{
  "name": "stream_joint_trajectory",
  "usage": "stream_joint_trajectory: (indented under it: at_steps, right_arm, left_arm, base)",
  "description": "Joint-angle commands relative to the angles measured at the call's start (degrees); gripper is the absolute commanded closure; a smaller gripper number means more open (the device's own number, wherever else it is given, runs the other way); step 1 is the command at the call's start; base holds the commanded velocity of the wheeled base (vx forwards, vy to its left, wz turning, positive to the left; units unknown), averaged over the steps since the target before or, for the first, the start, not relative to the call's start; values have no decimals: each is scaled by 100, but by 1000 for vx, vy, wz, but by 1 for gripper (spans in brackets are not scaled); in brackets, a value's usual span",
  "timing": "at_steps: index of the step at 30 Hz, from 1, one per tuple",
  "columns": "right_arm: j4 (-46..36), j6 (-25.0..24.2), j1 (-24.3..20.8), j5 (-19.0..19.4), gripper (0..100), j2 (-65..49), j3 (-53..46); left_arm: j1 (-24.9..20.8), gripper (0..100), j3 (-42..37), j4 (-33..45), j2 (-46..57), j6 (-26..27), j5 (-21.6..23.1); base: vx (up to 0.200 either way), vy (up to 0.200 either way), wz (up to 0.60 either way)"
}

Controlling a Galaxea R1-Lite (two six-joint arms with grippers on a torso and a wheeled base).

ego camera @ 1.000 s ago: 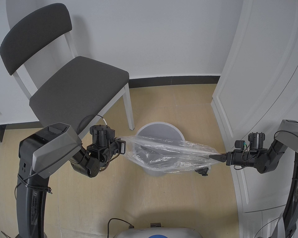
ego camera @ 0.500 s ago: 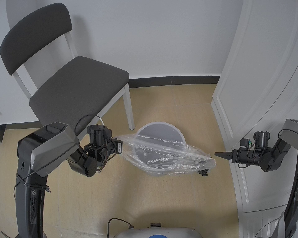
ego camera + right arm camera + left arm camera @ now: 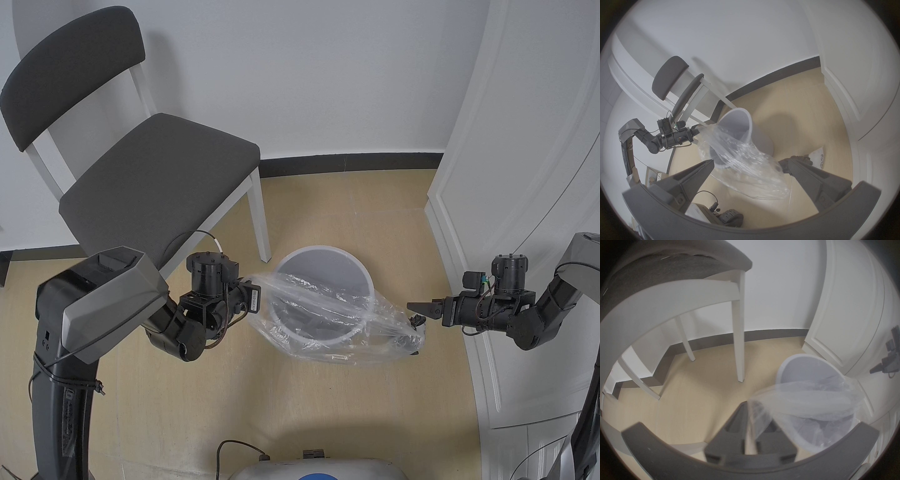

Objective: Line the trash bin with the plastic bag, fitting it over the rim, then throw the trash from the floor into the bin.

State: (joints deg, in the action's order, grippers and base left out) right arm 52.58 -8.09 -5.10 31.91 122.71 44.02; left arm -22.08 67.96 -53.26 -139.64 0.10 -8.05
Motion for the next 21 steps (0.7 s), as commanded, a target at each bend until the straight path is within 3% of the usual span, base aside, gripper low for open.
stream_joint_trajectory:
  at_steps: [1, 5, 7, 11, 14, 21]
  right_arm:
    - [7, -87, -404, -441, 0, -485, -104]
    - [7, -78, -484, -476, 0, -546, -148]
    - [7, -78, -536, -484, 0, -546, -148]
    - [7, -78, -624, -590, 0, -538, -148]
    - [7, -78, -651, -687, 0, -520, -148]
    - [7, -69, -686, -722, 0, -520, -166]
  left_arm:
    - [-42, 0, -73, 53, 95, -45, 14]
    - [19, 0, -380, 70, 324, -300, 181]
    - [63, 0, -635, 70, 526, -432, 532]
    - [221, 0, -1004, 70, 816, -432, 1016]
    - [283, 0, -1119, 70, 913, -432, 1103]
    - [494, 0, -1883, 123, 1255, 8, 1701]
  base:
    - [0, 0, 0]
    - [0, 0, 0]
    - [0, 0, 0]
    - [0, 0, 0]
    - [0, 0, 0]
    - [0, 0, 0]
